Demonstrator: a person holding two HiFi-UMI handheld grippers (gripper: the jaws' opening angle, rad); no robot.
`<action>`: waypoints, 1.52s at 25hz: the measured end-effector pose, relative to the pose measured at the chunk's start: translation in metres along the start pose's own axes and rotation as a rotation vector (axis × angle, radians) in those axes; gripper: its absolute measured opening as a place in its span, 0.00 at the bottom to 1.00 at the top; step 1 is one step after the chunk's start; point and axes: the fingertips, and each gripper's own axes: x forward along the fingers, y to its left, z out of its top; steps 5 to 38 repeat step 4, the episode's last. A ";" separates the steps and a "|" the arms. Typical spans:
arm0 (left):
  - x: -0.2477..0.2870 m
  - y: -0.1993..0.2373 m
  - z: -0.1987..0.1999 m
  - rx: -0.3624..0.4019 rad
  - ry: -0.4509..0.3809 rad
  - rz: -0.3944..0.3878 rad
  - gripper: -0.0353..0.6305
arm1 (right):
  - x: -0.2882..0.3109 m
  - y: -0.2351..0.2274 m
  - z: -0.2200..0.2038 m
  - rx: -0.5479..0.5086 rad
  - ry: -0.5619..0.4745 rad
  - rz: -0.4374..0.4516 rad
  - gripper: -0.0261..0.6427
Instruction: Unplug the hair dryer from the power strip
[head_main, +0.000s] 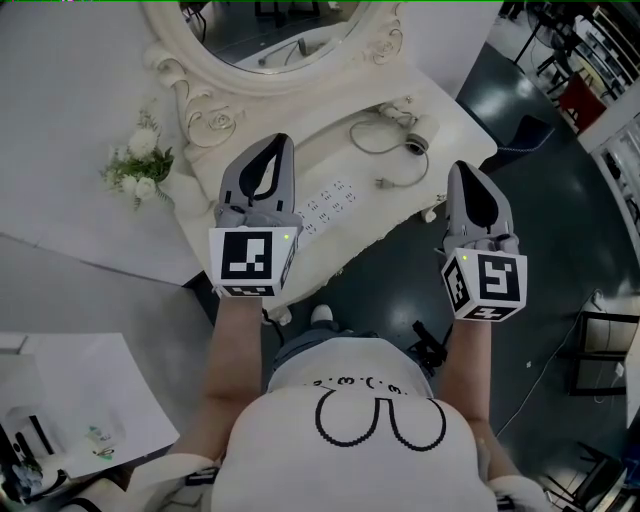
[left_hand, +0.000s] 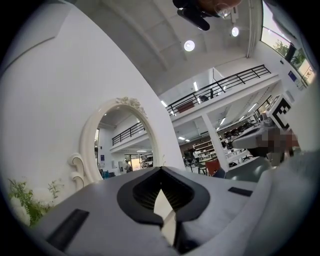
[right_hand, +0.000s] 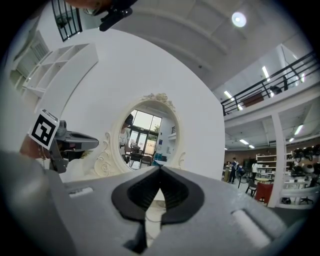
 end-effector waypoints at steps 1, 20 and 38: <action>0.000 -0.001 0.002 0.002 -0.003 -0.003 0.05 | -0.001 0.000 0.002 -0.003 -0.005 -0.003 0.04; -0.001 -0.002 0.005 0.002 -0.011 -0.011 0.05 | -0.002 0.000 0.007 -0.015 -0.018 -0.010 0.04; -0.001 -0.002 0.005 0.002 -0.011 -0.011 0.05 | -0.002 0.000 0.007 -0.015 -0.018 -0.010 0.04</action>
